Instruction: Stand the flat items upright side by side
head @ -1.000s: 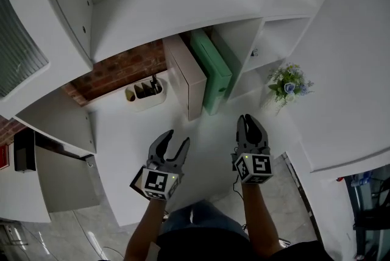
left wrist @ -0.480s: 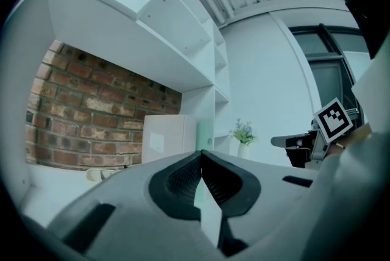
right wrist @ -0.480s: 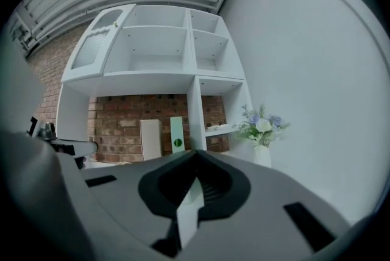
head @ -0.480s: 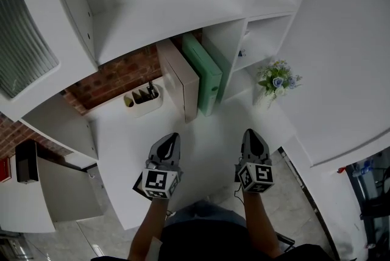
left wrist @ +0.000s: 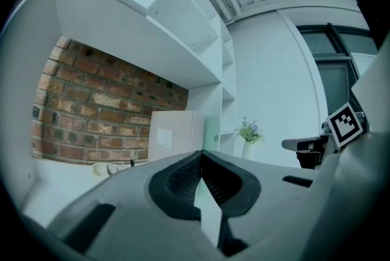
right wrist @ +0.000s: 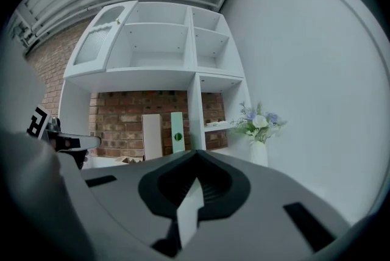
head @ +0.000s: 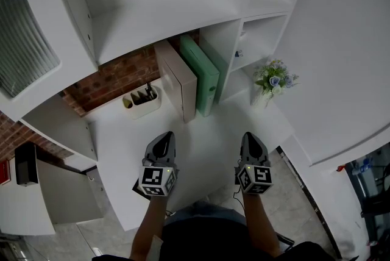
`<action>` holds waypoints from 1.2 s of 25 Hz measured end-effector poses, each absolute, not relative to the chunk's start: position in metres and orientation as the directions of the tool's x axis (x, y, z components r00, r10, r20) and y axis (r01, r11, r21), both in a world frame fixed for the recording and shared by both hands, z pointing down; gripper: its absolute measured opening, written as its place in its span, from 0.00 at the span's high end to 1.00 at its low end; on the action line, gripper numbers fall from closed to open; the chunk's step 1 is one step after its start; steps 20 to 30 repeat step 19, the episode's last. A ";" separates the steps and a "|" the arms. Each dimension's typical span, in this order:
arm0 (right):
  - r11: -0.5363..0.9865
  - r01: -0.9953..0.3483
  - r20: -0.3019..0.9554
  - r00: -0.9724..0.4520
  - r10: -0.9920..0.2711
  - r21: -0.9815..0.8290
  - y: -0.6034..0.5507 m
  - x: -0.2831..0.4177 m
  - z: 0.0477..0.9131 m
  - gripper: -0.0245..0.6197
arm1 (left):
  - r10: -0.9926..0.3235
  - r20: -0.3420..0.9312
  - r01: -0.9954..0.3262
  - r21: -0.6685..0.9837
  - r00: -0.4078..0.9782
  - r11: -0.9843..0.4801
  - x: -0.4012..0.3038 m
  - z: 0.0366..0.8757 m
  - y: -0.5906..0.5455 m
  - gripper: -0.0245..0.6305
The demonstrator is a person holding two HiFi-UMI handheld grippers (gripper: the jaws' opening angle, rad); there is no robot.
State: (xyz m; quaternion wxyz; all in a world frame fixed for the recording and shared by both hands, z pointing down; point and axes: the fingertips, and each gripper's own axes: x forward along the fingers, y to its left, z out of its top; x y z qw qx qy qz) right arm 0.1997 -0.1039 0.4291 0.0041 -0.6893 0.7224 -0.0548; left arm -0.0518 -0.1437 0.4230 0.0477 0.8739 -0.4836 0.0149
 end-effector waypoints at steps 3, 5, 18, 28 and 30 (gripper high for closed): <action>0.057 -0.995 0.069 -0.063 -0.996 -0.087 -0.104 0.197 0.430 0.97 | -0.845 0.078 -0.848 0.073 0.529 -0.525 -0.053 0.426 -0.144 0.95; 0.062 -0.994 0.071 -0.068 -0.995 -0.087 -0.104 0.196 0.430 0.97 | -0.843 0.081 -0.846 0.074 0.532 -0.527 -0.053 0.427 -0.144 0.95; 0.070 -0.995 0.090 -0.077 -0.993 -0.076 -0.103 0.193 0.433 0.97 | -0.837 0.096 -0.842 0.079 0.539 -0.533 -0.051 0.432 -0.141 0.95; 0.071 -0.995 0.091 -0.078 -0.993 -0.077 -0.103 0.193 0.434 0.97 | -0.837 0.097 -0.842 0.079 0.539 -0.533 -0.051 0.432 -0.141 0.95; 0.071 -0.995 0.091 -0.078 -0.993 -0.077 -0.103 0.193 0.434 0.97 | -0.837 0.097 -0.842 0.079 0.539 -0.533 -0.051 0.432 -0.141 0.95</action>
